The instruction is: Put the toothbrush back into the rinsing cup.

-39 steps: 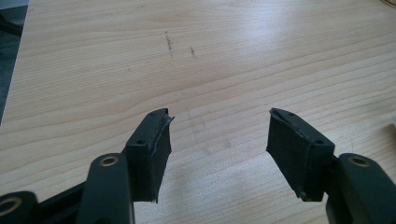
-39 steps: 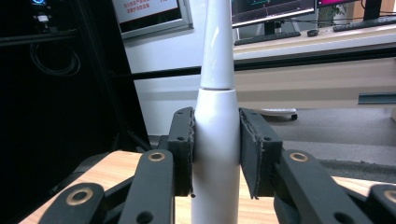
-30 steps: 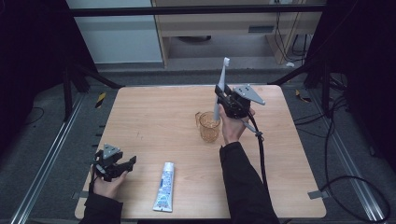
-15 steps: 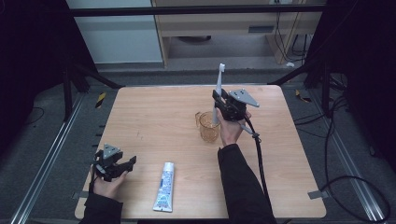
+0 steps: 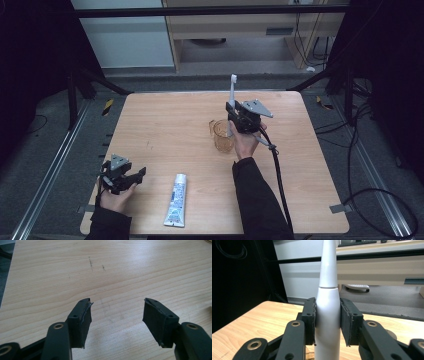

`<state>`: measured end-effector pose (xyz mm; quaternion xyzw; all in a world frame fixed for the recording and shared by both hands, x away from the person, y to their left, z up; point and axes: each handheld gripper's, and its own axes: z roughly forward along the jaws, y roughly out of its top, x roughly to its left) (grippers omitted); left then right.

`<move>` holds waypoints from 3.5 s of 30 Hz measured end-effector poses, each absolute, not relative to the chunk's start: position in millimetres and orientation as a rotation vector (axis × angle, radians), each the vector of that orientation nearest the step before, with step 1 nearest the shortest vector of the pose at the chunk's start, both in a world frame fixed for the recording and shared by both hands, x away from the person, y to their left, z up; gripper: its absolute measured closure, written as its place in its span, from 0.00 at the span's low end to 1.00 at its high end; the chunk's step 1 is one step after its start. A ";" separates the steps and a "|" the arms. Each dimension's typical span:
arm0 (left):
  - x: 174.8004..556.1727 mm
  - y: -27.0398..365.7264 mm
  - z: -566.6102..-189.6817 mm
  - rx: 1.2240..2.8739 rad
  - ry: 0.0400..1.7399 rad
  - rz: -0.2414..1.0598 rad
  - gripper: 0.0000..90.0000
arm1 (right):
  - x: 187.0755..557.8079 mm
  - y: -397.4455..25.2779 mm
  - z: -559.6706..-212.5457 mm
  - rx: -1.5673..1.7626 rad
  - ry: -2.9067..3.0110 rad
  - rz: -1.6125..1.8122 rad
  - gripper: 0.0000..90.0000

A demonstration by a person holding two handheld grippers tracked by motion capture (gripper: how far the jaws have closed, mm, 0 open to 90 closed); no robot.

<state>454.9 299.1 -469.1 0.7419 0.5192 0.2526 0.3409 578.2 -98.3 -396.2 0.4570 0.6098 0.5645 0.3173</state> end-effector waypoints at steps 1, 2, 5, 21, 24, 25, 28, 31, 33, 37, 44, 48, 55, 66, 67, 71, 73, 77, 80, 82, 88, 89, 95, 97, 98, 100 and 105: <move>454.9 299.1 -469.1 1.930 1.351 0.657 0.43 | 578.2 -98.3 -396.2 1.203 1.605 1.486 0.75; 454.7 299.1 -468.9 1.930 1.350 0.658 0.43 | 578.2 -97.9 -397.4 1.203 1.614 1.476 0.75; 454.7 299.0 -468.9 1.930 1.351 0.658 0.43 | 577.4 -99.3 -399.4 1.207 1.611 1.479 0.75; 454.7 298.6 -469.0 1.933 1.350 0.657 0.43 | 573.2 -102.1 -418.1 1.231 1.673 1.428 0.75; 454.8 298.3 -469.2 1.935 1.350 0.657 0.43 | 572.7 -103.6 -422.7 1.240 1.685 1.422 0.75; 454.8 298.3 -469.2 1.933 1.350 0.657 0.43 | 572.6 -103.6 -424.0 1.233 1.697 1.412 0.75; 454.7 298.5 -469.2 1.934 1.350 0.658 0.43 | 571.5 -102.2 -425.9 1.225 1.718 1.398 0.75; 454.7 298.3 -469.3 1.935 1.350 0.656 0.43 | 570.6 -101.3 -427.7 1.217 1.729 1.388 0.75; 454.5 298.2 -468.9 1.936 1.348 0.657 0.43 | 569.8 -101.7 -429.4 1.228 1.734 1.387 0.75; 454.7 297.9 -469.2 1.937 1.349 0.657 0.43 | 569.3 -103.8 -433.9 1.242 1.747 1.375 0.75; 454.8 297.8 -469.5 1.937 1.349 0.657 0.43 | 568.5 -105.2 -436.0 1.238 1.763 1.363 0.75; 454.6 297.5 -469.3 1.935 1.348 0.658 0.43 | 567.4 -105.9 -435.5 1.240 1.768 1.361 0.75; 454.6 297.2 -469.2 1.937 1.347 0.657 0.43 | 564.6 -104.5 -434.1 1.226 1.791 1.351 0.74; 454.3 296.8 -468.8 1.938 1.345 0.658 0.43 | 561.2 -104.4 -432.2 1.221 1.816 1.336 0.68; 454.3 296.7 -468.9 1.938 1.345 0.658 0.43 | 561.1 -104.4 -432.1 1.221 1.818 1.336 0.68; 454.3 296.8 -468.8 1.937 1.345 0.658 0.43 | 560.5 -104.2 -431.7 1.221 1.820 1.338 0.64; 454.3 296.8 -468.8 1.937 1.345 0.658 0.43 | 560.4 -104.4 -431.3 1.222 1.821 1.340 0.63; 454.3 296.7 -468.8 1.938 1.345 0.657 0.43 | 560.2 -104.8 -431.0 1.221 1.823 1.341 0.61; 454.2 296.8 -468.7 1.936 1.345 0.658 0.43 | 559.5 -103.8 -431.0 1.216 1.831 1.341 0.59; 454.1 296.7 -468.6 1.936 1.345 0.657 0.43 | 559.4 -103.6 -431.1 1.215 1.831 1.339 0.59; 454.3 296.7 -468.8 1.936 1.346 0.655 0.43 | 558.1 -103.1 -430.0 1.222 1.835 1.348 0.48; 454.3 296.7 -468.8 1.937 1.346 0.655 0.43 | 557.8 -103.3 -429.7 1.220 1.835 1.348 0.47; 453.9 296.5 -468.4 1.937 1.344 0.656 0.43 | 553.1 -103.6 -426.4 1.213 1.869 1.326 0.33; 453.8 296.4 -468.5 1.935 1.345 0.656 0.43 | 551.7 -104.6 -425.1 1.218 1.875 1.315 0.28; 453.7 296.5 -468.5 1.935 1.344 0.656 0.43 | 550.4 -106.0 -424.0 1.220 1.875 1.314 0.27; 453.6 296.6 -468.4 1.933 1.345 0.657 0.43 | 548.0 -108.2 -422.7 1.219 1.875 1.319 0.26; 452.9 295.9 -467.3 1.933 1.339 0.653 0.44 | 538.0 -117.0 -420.5 1.223 1.884 1.318 0.24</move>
